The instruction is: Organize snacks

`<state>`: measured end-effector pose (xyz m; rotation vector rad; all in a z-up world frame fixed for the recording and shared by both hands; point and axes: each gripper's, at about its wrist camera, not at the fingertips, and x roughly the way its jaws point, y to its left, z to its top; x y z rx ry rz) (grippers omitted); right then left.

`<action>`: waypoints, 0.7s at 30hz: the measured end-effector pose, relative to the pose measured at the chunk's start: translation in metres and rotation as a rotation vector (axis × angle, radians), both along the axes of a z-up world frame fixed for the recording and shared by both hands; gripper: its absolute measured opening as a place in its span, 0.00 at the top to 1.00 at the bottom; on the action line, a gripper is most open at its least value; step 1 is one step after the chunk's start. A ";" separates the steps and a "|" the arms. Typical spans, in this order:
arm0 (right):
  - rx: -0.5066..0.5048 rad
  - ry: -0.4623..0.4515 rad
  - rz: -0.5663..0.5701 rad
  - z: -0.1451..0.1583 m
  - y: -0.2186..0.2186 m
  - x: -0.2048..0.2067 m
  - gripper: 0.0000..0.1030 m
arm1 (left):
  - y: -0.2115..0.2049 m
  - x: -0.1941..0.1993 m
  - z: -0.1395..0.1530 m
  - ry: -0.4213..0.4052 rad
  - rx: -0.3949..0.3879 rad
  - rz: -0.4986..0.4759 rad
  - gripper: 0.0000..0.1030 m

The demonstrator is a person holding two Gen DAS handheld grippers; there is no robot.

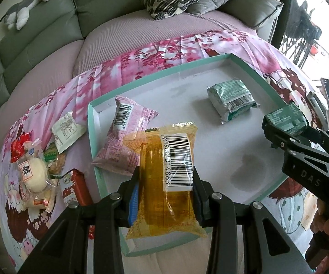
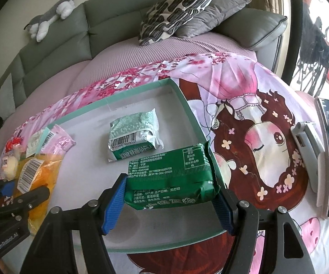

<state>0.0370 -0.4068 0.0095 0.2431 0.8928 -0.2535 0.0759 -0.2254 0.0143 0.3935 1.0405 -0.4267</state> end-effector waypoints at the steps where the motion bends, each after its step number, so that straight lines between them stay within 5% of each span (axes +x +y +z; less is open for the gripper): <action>1: 0.000 0.000 0.001 0.000 0.000 0.000 0.29 | 0.000 0.000 -0.001 0.000 0.001 0.000 0.61; 21: -0.002 0.016 0.044 -0.002 0.013 0.009 0.29 | 0.000 0.010 -0.006 0.006 0.005 0.021 0.58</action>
